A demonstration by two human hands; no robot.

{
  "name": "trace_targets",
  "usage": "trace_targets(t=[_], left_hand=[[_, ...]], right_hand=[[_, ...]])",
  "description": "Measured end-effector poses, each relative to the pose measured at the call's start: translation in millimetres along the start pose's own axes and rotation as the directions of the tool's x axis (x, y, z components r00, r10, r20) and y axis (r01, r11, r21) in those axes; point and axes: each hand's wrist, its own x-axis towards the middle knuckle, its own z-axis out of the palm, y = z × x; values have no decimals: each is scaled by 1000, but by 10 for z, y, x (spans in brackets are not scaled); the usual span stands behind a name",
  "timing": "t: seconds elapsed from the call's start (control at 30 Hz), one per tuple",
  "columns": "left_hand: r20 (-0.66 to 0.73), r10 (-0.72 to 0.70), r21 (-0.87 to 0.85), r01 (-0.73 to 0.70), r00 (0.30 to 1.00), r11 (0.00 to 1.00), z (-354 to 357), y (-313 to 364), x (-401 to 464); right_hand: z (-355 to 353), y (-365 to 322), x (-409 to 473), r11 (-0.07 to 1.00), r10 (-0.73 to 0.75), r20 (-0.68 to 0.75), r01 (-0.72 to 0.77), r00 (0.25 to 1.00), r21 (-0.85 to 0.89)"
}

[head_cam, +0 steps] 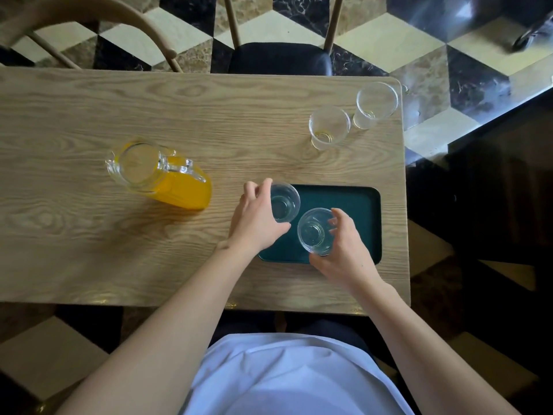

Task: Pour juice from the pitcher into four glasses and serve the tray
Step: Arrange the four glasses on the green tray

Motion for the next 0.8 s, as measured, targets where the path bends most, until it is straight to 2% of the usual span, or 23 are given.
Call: trace_targets(t=[0.2,0.43,0.8], left_hand=[[10,-12,-15,12,1000,1000,35,-107,-130],[2,-13,-51,14,1000,999,26,-25,-1],[4,-40,-82,41,999,996,5,-32,39]], right_hand=[[-86,-49,131,999,35,-38,-35,999,6],[-216,-183,421,1000,14,-34,-14,999,0],[-294,-119,572,997,62,-16,-63,998,-37]])
